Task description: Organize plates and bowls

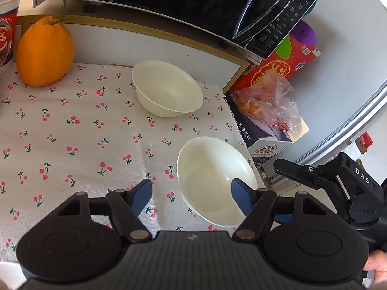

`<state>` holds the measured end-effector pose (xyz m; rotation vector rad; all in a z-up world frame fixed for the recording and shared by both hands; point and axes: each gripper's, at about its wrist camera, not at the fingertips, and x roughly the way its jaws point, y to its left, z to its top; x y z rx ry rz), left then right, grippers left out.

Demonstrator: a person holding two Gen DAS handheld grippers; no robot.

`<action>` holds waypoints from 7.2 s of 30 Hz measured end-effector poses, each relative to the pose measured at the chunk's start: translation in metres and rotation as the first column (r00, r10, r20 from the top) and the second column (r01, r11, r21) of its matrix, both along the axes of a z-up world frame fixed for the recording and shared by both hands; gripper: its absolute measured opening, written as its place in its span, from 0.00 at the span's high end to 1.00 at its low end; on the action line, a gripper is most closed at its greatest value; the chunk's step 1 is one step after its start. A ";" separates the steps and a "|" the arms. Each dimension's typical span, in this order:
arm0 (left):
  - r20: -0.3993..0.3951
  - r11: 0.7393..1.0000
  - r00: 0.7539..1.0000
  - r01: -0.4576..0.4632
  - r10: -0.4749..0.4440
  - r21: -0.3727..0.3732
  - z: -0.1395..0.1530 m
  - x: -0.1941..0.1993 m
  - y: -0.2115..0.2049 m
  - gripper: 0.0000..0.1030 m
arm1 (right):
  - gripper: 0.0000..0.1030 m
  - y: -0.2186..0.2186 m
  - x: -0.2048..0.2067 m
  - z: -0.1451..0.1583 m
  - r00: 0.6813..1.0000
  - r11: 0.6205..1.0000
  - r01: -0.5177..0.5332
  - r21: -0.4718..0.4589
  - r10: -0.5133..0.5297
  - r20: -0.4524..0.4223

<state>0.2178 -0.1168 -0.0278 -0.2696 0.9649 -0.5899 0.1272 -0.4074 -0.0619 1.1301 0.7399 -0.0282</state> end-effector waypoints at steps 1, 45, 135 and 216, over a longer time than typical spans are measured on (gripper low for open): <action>-0.002 1.000 1.000 0.003 -0.003 -0.002 -0.001 0.000 0.000 0.42 | 0.24 0.000 0.001 0.000 1.000 1.000 0.001 0.000 -0.001 0.001; 0.078 1.000 0.997 -0.014 0.013 0.010 0.043 -0.037 0.020 0.88 | 0.74 0.027 -0.021 0.042 0.998 1.000 -0.015 -0.017 0.016 0.060; 0.074 0.990 0.997 0.019 -0.029 0.140 0.042 -0.107 0.027 0.02 | 0.05 0.039 -0.064 0.077 0.982 0.925 -0.185 -0.331 0.163 -0.095; 0.132 0.990 0.981 -0.144 0.142 0.006 0.058 0.079 0.027 0.92 | 0.83 0.035 0.106 0.065 0.962 0.981 -0.182 -0.066 0.192 0.194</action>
